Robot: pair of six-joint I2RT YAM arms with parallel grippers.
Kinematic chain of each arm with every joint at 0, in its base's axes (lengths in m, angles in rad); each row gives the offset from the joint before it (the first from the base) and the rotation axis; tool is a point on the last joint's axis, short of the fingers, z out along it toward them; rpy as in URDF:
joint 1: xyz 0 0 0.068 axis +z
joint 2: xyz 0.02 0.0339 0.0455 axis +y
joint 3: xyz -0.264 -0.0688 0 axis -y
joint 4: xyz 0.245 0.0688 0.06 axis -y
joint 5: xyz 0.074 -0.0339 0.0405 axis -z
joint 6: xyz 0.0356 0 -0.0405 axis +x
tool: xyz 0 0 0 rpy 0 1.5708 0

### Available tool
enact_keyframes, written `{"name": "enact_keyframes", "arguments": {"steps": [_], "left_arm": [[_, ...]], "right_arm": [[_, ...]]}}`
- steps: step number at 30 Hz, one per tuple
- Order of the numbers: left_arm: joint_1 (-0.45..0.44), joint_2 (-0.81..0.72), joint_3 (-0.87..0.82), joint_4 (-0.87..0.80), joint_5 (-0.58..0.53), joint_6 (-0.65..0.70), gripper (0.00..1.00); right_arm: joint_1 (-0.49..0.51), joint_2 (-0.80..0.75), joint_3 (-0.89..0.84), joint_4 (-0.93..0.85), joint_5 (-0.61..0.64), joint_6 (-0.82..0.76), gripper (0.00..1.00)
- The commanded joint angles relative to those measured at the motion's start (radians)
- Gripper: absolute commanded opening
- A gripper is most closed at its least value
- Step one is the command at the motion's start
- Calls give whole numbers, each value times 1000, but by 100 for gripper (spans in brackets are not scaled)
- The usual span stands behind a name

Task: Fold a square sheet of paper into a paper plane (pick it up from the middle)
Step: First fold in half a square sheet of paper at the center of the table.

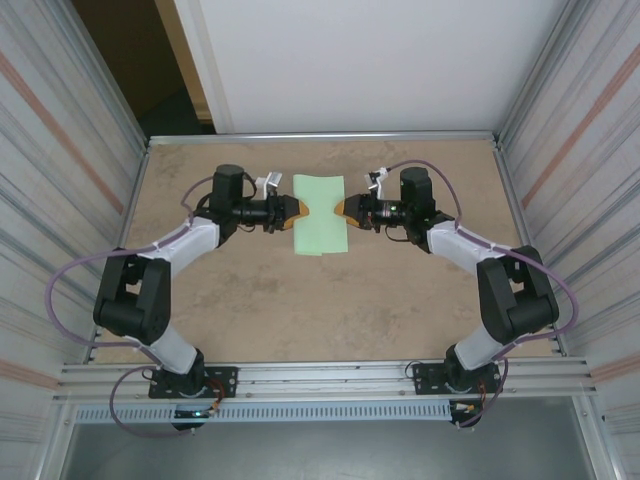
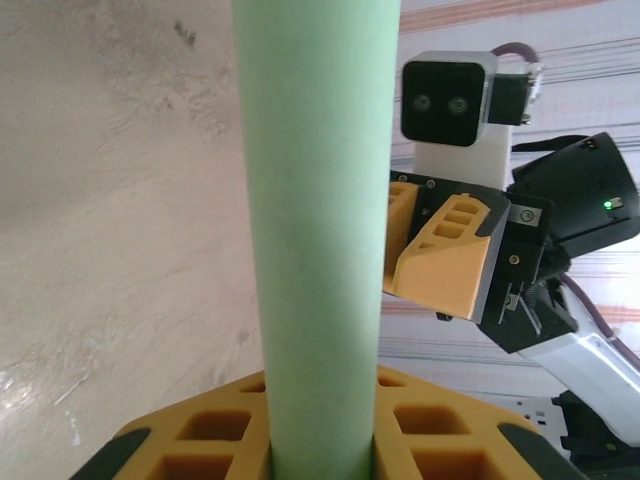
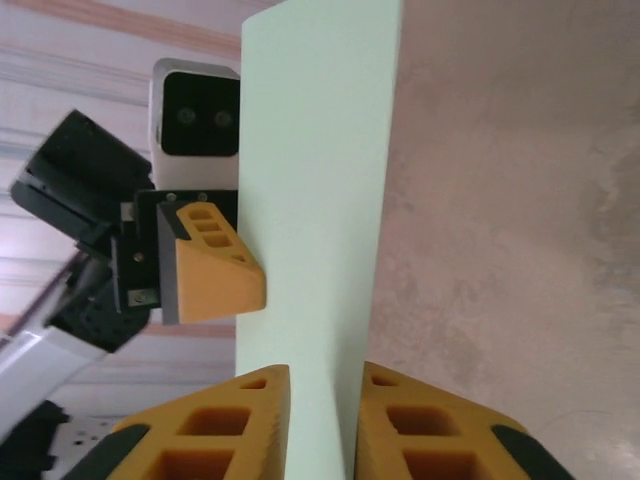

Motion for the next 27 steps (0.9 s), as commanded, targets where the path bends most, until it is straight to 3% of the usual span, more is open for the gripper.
{"name": "enact_keyframes", "arguments": {"steps": [1,4,9,13,17,27], "left_arm": [[10,26,-19,-78,-20,84,23],[6,43,-39,-53,-43,82,25],[-17,72,-69,-24,-89,78,32],[-29,87,-97,-36,-167,94,59],[-10,58,-144,-57,-262,111,75],[96,-158,-315,-9,-341,70,87]], "right_arm": [[2,-42,28,-142,64,-100,15],[4,-29,30,-165,68,-100,0],[-2,-20,23,-207,108,-95,0],[-17,-25,27,-269,141,-96,0],[-3,-36,57,-340,166,-126,0],[120,78,201,-301,172,-101,0]]}}
